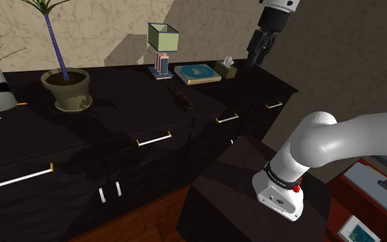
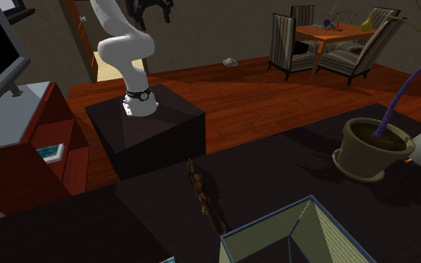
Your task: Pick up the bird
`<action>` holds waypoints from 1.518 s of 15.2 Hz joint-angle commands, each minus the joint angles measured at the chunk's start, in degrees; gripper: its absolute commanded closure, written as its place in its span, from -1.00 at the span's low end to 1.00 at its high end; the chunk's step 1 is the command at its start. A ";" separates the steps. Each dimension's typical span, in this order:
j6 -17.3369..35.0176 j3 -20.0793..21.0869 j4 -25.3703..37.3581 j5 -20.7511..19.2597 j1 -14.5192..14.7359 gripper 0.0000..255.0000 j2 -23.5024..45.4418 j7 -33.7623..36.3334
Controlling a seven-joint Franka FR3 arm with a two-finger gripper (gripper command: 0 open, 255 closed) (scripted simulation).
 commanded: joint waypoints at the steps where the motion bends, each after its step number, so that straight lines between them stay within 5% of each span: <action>1: 0.00 0.00 0.00 0.00 0.00 -1.00 0.00 0.00; 12: 22.19 2.20 -5.45 -2.23 -1.77 -1.00 14.96 2.51; 23: 40.78 3.27 -1.04 -6.27 -3.95 -1.00 36.32 6.91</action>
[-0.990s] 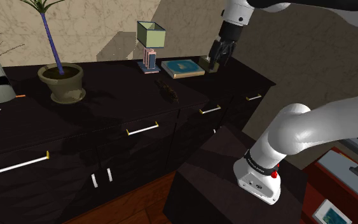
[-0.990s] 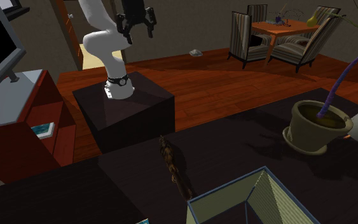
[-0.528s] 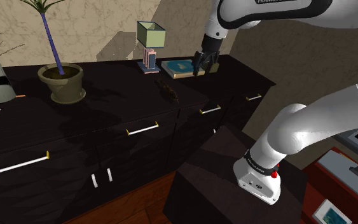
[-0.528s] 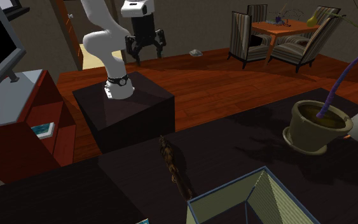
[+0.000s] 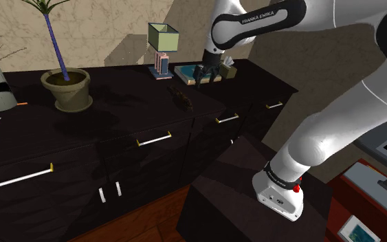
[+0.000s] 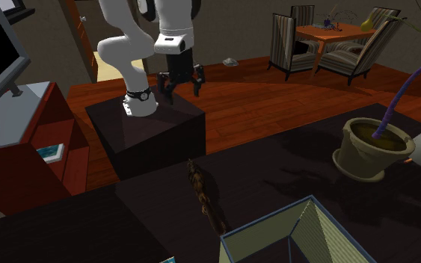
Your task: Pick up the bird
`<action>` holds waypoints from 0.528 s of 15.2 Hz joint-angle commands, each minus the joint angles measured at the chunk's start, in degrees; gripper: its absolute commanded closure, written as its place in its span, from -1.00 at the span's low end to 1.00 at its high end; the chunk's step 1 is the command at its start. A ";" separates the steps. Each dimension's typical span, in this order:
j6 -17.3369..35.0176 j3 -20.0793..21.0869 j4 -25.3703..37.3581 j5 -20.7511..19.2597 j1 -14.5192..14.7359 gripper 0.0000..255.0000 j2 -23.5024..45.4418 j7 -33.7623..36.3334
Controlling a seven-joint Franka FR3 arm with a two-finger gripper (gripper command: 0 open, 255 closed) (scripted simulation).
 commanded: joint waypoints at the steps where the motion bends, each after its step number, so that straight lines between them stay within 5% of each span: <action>1: 3.40 0.10 1.71 -0.99 -0.39 -1.00 4.77 1.07; 8: 10.88 -0.52 9.95 -4.85 -1.29 -1.00 19.61 4.94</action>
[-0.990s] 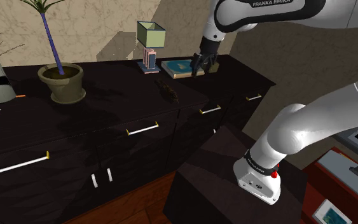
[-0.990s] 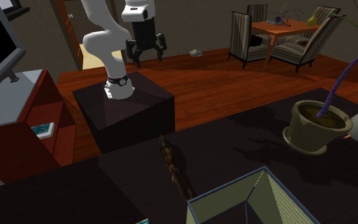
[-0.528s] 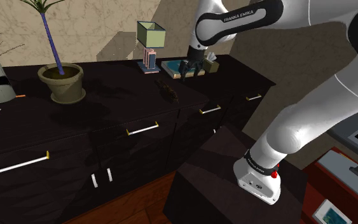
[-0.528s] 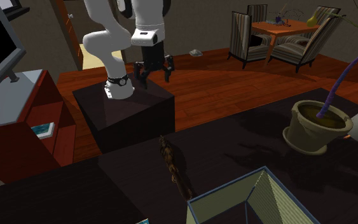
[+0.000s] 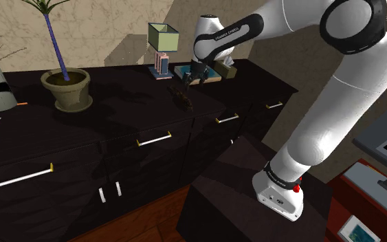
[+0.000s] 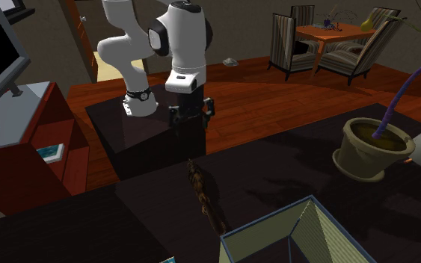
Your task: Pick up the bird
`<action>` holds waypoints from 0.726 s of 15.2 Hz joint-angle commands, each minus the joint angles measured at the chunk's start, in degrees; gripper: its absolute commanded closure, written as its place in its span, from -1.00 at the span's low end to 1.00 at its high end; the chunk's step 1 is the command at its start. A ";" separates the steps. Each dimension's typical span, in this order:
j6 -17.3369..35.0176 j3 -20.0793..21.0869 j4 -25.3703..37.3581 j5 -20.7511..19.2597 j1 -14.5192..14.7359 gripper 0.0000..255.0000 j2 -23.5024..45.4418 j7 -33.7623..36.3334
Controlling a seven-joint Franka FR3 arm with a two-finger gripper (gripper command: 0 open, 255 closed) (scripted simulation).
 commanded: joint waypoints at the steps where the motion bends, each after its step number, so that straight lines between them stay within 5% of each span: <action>1: 1.68 -0.25 2.72 -1.16 -0.03 -1.00 4.12 1.36; 11: 5.53 -3.09 21.59 -4.88 -0.11 -1.00 25.61 5.63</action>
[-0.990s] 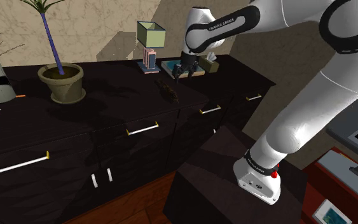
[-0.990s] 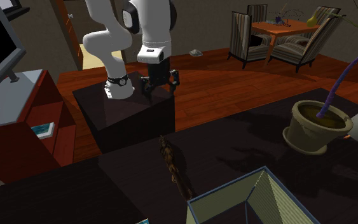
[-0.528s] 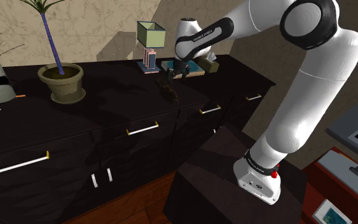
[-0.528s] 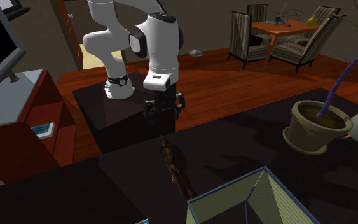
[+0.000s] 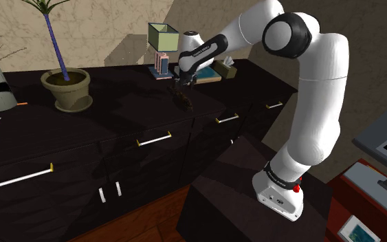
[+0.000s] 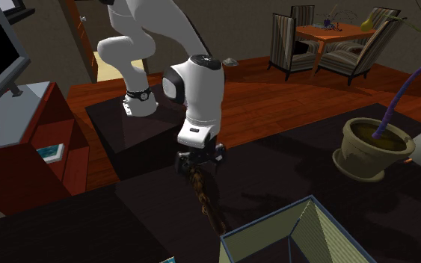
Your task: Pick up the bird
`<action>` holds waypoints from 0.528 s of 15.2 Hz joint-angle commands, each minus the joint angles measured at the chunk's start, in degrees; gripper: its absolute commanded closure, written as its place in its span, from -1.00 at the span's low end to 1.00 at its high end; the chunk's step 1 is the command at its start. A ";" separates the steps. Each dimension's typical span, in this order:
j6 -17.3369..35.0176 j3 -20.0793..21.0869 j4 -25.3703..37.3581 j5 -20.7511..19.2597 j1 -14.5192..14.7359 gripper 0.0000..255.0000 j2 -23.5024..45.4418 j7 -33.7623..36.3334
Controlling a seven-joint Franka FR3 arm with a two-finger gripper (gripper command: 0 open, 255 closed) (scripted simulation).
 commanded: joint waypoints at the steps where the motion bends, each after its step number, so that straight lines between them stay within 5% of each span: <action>1: 0.01 -0.47 3.66 -0.30 -0.09 -1.00 3.43 0.38; 8: 3.74 -0.67 3.54 -0.62 -0.03 -1.00 7.06 1.05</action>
